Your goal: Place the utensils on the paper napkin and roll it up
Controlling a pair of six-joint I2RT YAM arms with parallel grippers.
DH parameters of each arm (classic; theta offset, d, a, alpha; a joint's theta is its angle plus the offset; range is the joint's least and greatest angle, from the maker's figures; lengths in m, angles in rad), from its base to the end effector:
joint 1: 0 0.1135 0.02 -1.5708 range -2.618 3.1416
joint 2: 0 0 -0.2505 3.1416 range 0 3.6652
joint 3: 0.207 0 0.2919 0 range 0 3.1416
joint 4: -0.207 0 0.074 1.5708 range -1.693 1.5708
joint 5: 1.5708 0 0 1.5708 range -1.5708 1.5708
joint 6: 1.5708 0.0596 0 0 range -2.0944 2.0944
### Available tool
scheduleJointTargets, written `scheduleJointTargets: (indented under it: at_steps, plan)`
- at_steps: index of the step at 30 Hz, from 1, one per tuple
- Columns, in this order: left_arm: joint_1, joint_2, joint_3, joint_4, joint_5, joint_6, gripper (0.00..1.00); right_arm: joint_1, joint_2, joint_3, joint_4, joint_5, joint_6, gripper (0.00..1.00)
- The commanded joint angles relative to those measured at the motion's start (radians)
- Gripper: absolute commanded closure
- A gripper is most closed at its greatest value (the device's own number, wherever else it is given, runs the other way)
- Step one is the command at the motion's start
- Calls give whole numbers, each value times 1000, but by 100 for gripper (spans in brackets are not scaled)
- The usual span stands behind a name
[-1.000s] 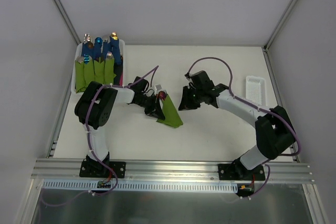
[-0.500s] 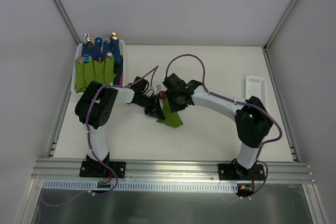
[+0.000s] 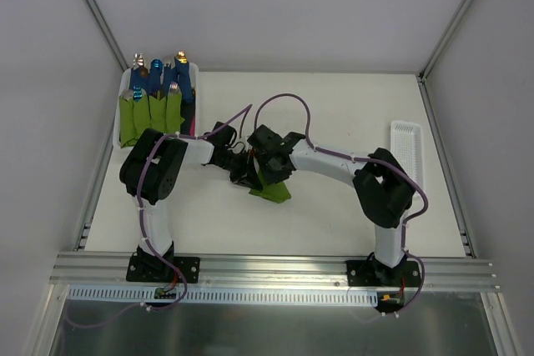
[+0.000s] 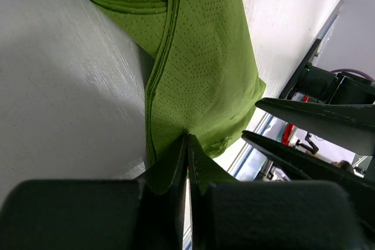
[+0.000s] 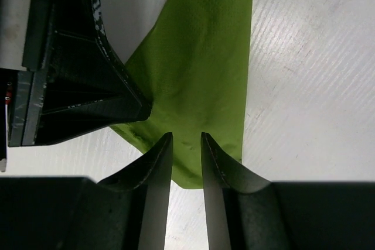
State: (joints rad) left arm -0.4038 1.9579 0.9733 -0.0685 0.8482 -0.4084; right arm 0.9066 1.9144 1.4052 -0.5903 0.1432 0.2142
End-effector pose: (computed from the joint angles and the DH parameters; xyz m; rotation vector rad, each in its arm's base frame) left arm 0.3307 -0.1899 0.0421 0.3132 2.6722 -1.3875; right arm 0.2801 0.3439 0.1440 -0.8603 2.5200 0.1780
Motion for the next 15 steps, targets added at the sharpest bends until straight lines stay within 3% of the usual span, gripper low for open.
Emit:
scheduleJointTargets:
  at_steps: [1,15]
  plan:
    - [2,53,-18,-45,-133,43,100,8,17,51,9,24,-16,70]
    - [3,62,-21,-47,-132,45,100,12,95,98,11,70,-56,65]
